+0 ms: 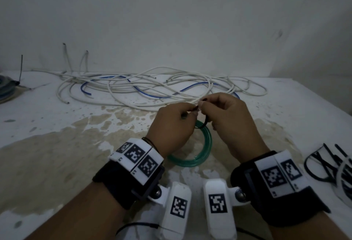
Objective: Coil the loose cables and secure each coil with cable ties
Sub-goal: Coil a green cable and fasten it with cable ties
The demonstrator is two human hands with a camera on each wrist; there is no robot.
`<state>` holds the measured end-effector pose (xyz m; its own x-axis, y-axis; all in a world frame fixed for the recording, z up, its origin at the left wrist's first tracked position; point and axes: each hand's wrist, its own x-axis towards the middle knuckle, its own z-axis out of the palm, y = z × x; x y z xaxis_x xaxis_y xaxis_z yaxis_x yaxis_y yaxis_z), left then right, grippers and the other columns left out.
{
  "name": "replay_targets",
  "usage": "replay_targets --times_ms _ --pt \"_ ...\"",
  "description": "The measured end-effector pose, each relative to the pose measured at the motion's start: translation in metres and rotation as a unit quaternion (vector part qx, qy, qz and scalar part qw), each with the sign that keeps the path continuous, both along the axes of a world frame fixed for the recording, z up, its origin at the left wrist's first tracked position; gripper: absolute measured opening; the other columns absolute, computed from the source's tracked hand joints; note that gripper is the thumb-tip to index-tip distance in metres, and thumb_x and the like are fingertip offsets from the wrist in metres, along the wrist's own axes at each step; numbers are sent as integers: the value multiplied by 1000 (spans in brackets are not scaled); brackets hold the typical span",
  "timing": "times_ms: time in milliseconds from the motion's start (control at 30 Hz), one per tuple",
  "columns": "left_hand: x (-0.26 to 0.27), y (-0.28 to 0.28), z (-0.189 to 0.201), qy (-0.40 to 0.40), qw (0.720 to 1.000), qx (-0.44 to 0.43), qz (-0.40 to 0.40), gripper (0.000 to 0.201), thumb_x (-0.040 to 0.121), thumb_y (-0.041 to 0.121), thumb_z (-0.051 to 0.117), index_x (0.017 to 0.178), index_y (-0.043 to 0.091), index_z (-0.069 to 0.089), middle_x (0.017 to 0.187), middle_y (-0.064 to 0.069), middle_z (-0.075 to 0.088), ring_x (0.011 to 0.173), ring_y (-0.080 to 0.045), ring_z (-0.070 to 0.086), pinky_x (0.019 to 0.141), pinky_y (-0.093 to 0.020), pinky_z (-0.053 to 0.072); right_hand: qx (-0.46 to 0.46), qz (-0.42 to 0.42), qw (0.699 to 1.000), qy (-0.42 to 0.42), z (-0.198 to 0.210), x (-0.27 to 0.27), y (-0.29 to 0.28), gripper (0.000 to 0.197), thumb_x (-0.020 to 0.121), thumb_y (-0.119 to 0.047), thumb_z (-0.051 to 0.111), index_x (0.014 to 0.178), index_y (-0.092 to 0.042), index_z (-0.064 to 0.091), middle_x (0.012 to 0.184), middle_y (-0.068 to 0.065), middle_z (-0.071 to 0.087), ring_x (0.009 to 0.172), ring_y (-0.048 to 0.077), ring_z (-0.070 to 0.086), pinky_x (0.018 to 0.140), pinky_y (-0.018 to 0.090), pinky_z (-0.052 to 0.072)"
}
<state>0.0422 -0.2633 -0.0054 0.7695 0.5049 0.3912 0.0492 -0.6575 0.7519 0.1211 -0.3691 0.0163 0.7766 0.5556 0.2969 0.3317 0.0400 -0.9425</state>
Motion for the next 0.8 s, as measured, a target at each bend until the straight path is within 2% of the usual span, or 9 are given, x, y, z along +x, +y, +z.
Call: replay_targets --times_ms 33,100,200,367,467,567,667,733,800 --pt "1 0 0 11 1000 -8 9 21 93 28 51 97 21 71 82 3 70 76 -10 61 67 -20 44 16 -16 1000 -15 0 -1 1 7 84 -11 65 78 -14 67 66 -5 65 57 0 57 53 12 43" --pt "1 2 0 14 999 -27 9 21 93 26 52 86 18 70 77 4 68 74 -10 60 69 -27 44 34 -34 998 -39 0 -4 2 9 84 -10 66 77 -16 66 68 -5 66 62 0 60 58 11 46" --pt "-1 3 -1 -17 1000 -10 6 30 87 30 49 73 14 71 69 1 68 68 -10 59 69 -32 47 20 -29 997 -62 -1 -8 3 7 84 -10 66 78 -12 65 72 1 66 64 4 60 58 11 47" --pt "-2 1 -4 -81 995 62 -3 28 86 21 49 81 13 75 69 0 70 67 -12 63 64 -37 49 -12 5 999 -39 -2 -5 3 15 83 -7 65 68 -5 62 62 10 61 54 9 53 51 17 45" --pt "1 -2 -2 -81 997 4 -7 26 87 25 51 89 16 75 76 4 71 73 -7 64 69 -29 51 11 -12 999 -47 1 -6 1 17 83 -5 64 67 -9 61 55 -3 59 51 4 53 51 14 42" --pt "0 -2 0 -57 998 -39 -13 27 94 20 53 79 12 74 69 4 69 69 -5 62 68 -24 48 50 -41 997 -48 2 -6 0 11 85 -5 64 73 -6 63 52 -14 60 51 -4 55 50 8 41" --pt "-2 2 -1 -71 996 -55 -21 28 93 19 53 76 9 74 66 2 70 66 -7 64 70 -28 50 51 -34 997 -51 1 -8 1 11 85 -6 64 74 -4 62 54 -12 61 53 -3 57 52 9 42" --pt "-2 5 -3 -83 996 -32 -11 29 88 24 52 71 12 73 63 6 68 64 -3 63 67 -24 50 44 -24 998 -49 0 -11 1 10 85 -5 63 76 -1 62 55 -9 61 52 -3 57 51 8 42" --pt "-3 5 -4 -99 995 12 1 28 85 26 51 70 17 73 63 11 67 64 0 61 63 -16 47 31 -14 998 -47 0 -10 1 8 84 -4 63 77 -5 64 61 -6 63 55 -2 59 52 8 43"
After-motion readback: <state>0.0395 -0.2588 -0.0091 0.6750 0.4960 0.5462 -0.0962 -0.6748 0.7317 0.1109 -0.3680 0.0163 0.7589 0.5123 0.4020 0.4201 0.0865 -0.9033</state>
